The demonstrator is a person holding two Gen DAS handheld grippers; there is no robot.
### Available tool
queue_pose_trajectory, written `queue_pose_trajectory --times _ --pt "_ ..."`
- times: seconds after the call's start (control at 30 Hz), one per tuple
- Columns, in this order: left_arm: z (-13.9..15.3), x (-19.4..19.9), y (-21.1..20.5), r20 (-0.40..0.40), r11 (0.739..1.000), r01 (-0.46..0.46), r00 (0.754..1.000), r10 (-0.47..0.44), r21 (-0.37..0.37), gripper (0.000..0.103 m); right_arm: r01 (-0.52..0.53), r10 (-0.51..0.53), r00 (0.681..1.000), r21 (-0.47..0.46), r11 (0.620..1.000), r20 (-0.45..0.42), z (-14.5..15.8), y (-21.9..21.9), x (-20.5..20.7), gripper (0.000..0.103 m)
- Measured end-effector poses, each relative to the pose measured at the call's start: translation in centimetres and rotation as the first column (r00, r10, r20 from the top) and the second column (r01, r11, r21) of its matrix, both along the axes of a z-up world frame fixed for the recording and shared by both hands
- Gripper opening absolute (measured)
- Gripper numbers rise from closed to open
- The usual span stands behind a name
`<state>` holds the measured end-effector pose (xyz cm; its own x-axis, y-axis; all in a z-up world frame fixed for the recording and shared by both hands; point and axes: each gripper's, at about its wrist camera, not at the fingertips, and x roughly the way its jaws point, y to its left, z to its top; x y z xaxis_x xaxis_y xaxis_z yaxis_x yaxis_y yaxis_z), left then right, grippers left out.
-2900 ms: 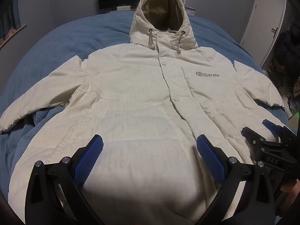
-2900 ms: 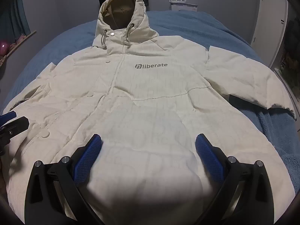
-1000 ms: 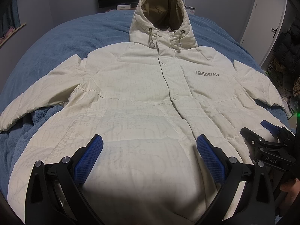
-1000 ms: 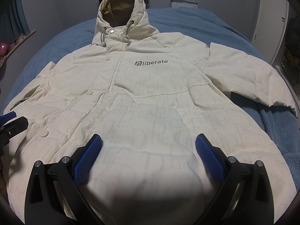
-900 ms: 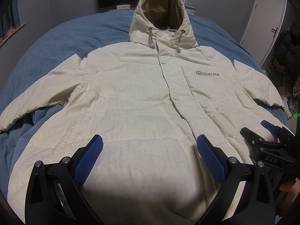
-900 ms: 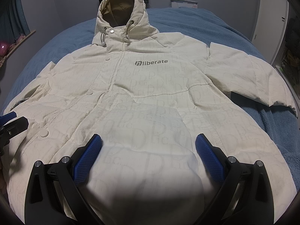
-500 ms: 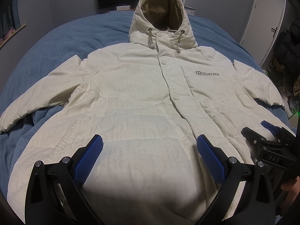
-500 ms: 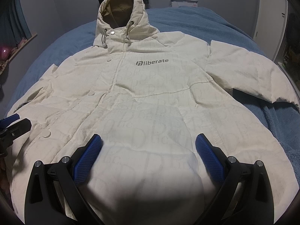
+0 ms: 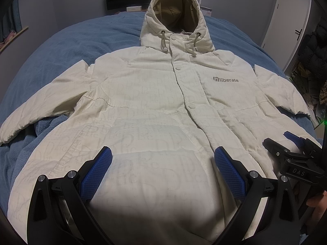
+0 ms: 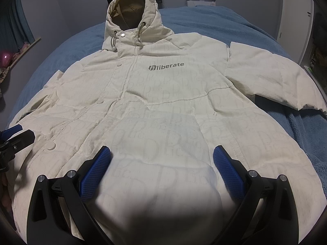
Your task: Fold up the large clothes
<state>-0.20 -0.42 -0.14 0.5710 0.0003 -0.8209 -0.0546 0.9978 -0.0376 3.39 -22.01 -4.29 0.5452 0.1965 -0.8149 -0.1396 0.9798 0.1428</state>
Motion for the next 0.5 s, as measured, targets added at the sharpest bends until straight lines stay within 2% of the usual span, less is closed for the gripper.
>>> queue_pose_trajectory --times 0.5 --pt "-0.07 0.02 0.00 0.000 1.000 0.001 1.000 -0.001 -0.002 0.097 -0.001 0.001 1.000 0.013 1.000 -0.011 0.05 -0.08 0.08 0.096"
